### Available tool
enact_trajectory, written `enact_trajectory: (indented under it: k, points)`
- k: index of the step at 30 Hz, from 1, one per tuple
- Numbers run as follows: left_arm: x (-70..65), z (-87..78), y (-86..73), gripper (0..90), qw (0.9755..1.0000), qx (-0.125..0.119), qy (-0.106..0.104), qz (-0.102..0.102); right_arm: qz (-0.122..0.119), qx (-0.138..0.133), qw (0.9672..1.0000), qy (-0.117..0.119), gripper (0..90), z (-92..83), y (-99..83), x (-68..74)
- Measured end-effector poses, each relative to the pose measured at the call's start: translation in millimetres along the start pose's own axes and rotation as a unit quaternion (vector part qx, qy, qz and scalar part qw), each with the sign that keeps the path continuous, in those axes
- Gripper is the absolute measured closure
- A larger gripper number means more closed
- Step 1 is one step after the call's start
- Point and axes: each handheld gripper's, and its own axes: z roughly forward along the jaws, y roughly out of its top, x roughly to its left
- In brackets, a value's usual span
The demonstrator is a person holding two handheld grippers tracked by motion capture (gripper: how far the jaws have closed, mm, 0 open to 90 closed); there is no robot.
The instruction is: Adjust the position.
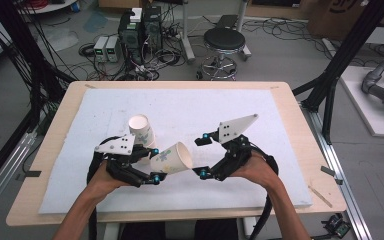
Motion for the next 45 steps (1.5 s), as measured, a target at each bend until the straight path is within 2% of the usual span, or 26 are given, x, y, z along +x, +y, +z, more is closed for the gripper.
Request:
enact_trajectory:
  k: [4, 8, 12, 19, 28, 34, 36, 37, 39, 41, 45]
  points:
    - [-0.8, 2.6, -5.1, 37.2, 0.9999, -0.014, -0.003, -0.004, 0.01, -0.035, 0.9993, -0.002, 14.4, 0.5, -11.5, 1.6]
    - [-1.4, 4.6, -7.6, 37.2, 0.9995, -0.029, -0.008, -0.001, 0.017, -0.049, 0.9986, -0.003, 14.4, 2.0, -17.4, 2.5]
    - [-1.5, 4.9, -8.3, 37.2, 0.9988, -0.047, -0.015, 0.003, 0.017, -0.076, 0.997, -0.002, 14.5, 3.8, -26.4, 4.6]
    - [-2.4, 8.0, -7.5, 37.2, 0.9987, -0.048, -0.018, 0.006, 0.024, -0.108, 0.9938, 0.008, 14.5, 8.5, -34.3, 5.4]
    - [-3.9, 14.7, -3.5, 37.1, 0.9979, -0.058, -0.025, 0.012, 0.026, -0.127, 0.9912, 0.028, 14.5, 20.2, -36.7, 6.2]
    - [-4.6, 19.8, -2.9, 37.1, 0.9976, -0.059, -0.033, 0.015, 0.031, -0.15, 0.9872, 0.045, 14.6, 29.2, -36.7, 7.0]
    - [-4.9, 20.8, -2.7, 37.1, 0.9975, -0.06, -0.035, 0.016, 0.032, -0.152, 0.9869, 0.045, 15.0, 30.2, -36.6, 7.3]
    - [-5.3, 21.4, -2.3, 37.1, 0.9975, -0.058, -0.037, 0.016, 0.031, -0.16, 0.9851, 0.053, 15.2, 32.4, -36.4, 7.1]
    - [-5.6, 22.2, -2.1, 37.1, 0.9975, -0.058, -0.038, 0.017, 0.03, -0.161, 0.985, 0.054, 15.4, 33.0, -36.2, 7.2]
    - [-5.8, 22.8, -1.7, 37.1, 0.9975, -0.055, -0.039, 0.02, 0.031, -0.168, 0.9833, 0.063, 15.5, 35.7, -35.1, 6.8]
    - [-6.0, 23.5, -1.0, 37.1, 0.9973, -0.058, -0.04, 0.019, 0.03, -0.168, 0.9831, 0.066, 15.8, 39.0, -33.9, 6.1]
